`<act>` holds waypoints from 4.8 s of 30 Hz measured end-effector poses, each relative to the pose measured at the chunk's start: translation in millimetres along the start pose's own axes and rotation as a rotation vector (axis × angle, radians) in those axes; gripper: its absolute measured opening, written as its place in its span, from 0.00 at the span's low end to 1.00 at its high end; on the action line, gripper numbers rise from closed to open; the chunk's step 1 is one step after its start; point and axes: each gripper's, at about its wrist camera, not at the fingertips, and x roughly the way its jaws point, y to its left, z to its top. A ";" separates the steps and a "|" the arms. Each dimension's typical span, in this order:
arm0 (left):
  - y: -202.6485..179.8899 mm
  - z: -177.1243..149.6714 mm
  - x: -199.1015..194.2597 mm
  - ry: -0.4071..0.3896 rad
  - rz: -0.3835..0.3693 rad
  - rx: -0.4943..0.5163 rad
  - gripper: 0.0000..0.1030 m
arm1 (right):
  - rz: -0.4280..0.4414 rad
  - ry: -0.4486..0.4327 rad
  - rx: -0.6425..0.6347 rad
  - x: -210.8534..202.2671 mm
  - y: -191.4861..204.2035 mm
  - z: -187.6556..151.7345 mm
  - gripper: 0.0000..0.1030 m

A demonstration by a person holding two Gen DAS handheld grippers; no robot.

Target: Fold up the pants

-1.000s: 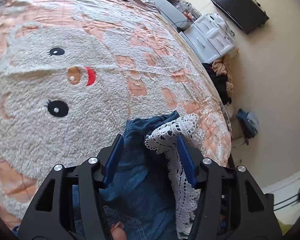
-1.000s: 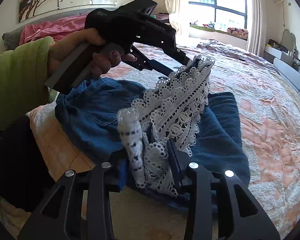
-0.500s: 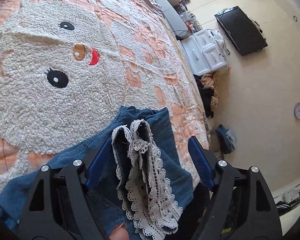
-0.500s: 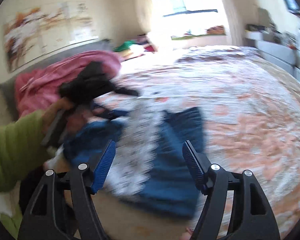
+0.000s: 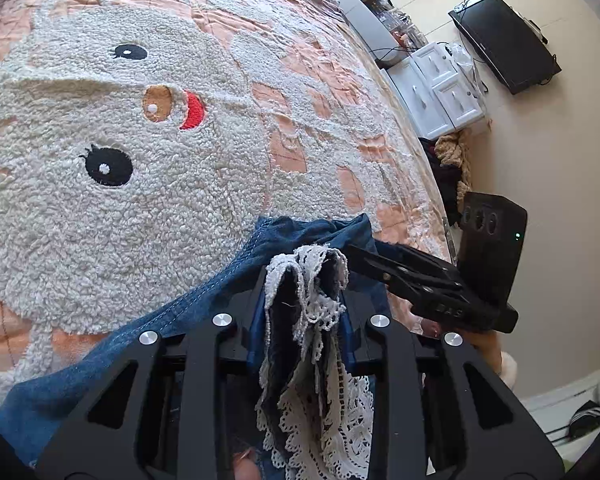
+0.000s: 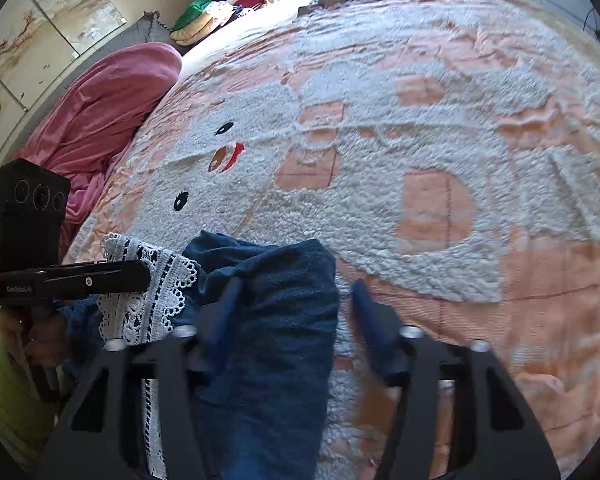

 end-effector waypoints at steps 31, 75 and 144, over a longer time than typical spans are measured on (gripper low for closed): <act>-29.5 -115.7 -55.1 -0.094 0.048 -0.061 0.53 | -0.116 -0.322 -0.023 -118.6 2.3 -95.2 0.64; -47.2 -160.3 -52.9 -0.133 0.154 -0.086 0.33 | -0.144 -0.237 -0.470 -113.1 108.2 -171.3 0.42; 48.4 -188.4 -145.5 -0.339 0.297 -0.222 0.90 | 0.183 0.310 -0.554 109.9 271.9 9.3 0.64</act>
